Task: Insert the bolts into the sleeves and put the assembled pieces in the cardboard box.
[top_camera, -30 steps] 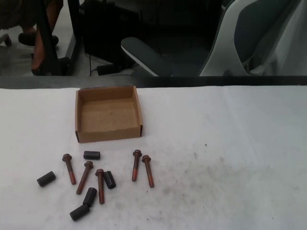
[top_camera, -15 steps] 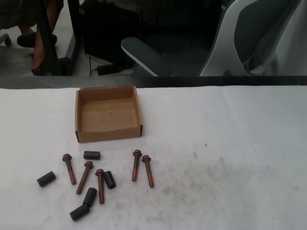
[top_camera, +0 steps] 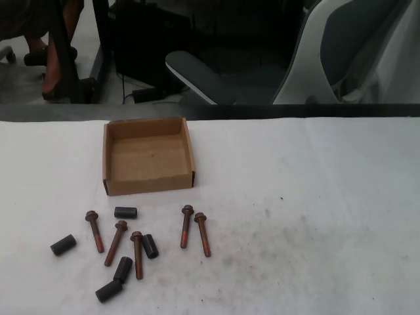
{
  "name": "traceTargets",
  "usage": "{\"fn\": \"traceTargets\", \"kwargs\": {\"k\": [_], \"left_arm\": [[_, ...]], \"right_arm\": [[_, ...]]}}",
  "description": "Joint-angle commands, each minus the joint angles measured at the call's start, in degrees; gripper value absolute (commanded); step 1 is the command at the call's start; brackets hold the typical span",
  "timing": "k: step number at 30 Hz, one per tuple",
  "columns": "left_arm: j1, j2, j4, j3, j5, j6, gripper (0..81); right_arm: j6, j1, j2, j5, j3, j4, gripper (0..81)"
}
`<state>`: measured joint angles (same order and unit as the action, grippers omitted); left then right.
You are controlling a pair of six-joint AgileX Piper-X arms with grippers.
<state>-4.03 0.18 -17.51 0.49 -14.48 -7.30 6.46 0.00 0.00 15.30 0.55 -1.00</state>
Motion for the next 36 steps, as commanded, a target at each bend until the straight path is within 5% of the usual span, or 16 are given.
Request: {"fn": "traceTargets", "kwargs": {"k": [1,11,24,36], "left_arm": [[0.12,-0.18,0.90,-0.49,-0.50,0.12,0.6],[-2.72,-0.18,0.90,-0.49,-0.50,0.13,0.6],[-21.63,-0.18,0.90,-0.49,-0.50,0.13,0.6],[-23.32,-0.18,0.90,-0.49,-0.50,0.13,0.6]], "right_arm": [[-0.01,-0.16,0.00,0.23,-0.55,0.41,0.2],[-0.01,-0.16,0.00,0.23,-0.55,0.41,0.2],[-0.01,-0.16,0.00,0.23,-0.55,0.41,0.2],[-0.01,-0.16,0.00,-7.70,-0.55,13.31,0.2]]}}
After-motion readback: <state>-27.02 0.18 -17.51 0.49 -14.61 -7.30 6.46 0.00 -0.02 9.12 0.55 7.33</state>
